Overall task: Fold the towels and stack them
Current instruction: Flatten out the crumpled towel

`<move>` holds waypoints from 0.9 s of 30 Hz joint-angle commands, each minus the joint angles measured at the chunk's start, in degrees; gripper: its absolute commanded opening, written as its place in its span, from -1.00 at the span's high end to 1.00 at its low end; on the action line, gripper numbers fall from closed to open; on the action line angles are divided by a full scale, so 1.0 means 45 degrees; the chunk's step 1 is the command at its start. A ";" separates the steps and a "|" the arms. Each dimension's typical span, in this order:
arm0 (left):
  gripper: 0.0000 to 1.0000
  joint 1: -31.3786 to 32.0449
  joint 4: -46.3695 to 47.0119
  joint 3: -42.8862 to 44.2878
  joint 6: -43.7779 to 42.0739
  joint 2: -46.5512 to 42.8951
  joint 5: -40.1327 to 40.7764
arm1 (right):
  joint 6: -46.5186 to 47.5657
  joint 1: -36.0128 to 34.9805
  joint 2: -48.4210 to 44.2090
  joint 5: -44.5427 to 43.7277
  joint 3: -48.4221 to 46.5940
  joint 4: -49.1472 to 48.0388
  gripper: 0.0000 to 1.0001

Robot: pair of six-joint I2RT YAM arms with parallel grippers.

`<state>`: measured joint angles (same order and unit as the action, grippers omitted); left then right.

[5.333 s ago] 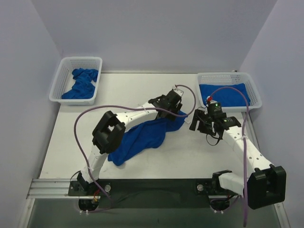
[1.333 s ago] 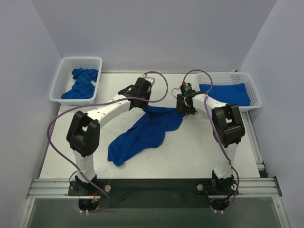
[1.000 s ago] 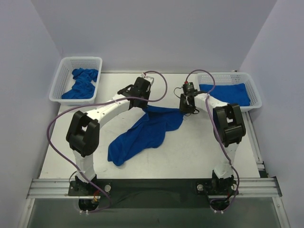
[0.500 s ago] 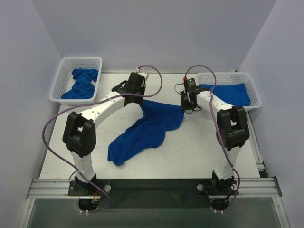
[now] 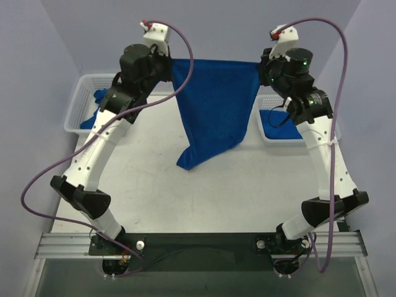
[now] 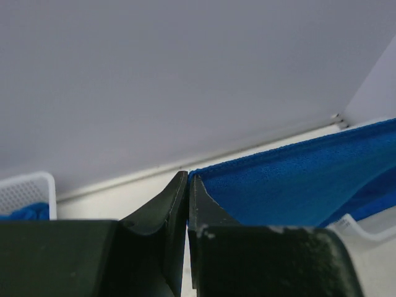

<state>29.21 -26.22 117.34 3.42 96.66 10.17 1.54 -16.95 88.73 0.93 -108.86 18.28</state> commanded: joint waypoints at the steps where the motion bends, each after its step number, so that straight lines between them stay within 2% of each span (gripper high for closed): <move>1: 1.00 -0.0066 0.0708 0.1441 -0.0701 -0.1010 0.0065 | 0.1551 0.0056 -0.0459 0.0164 -0.1197 0.0195 1.00; 6: 1.00 0.0129 0.1429 0.0861 -0.1560 -0.2571 -0.0677 | 0.2098 0.0036 -0.1647 0.0768 -0.1436 0.0058 1.00; 12: 1.00 0.0383 0.2504 -0.1656 -0.2303 -0.5500 -0.2257 | 0.2665 -0.0061 -0.4203 0.2446 0.0165 -0.0702 1.00; 17: 1.00 0.0442 0.2506 -0.2618 -0.2284 -0.7531 -0.3100 | 0.2822 -0.0081 -0.6080 0.3250 0.0987 -0.0821 1.00; 22: 1.00 0.0442 0.1959 -0.2482 -0.2031 -0.8238 -0.2867 | 0.2432 -0.0081 -0.6690 0.3914 0.0735 -0.0821 1.00; 27: 1.00 0.0442 0.1432 -0.2207 -0.1347 -0.7985 -0.3042 | 0.1885 -0.0081 -0.6495 0.4442 0.0596 -0.0821 1.00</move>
<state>32.99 -20.88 105.16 -2.76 61.49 -12.05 10.26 -18.92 58.92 27.73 -105.47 16.93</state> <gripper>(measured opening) 0.124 0.054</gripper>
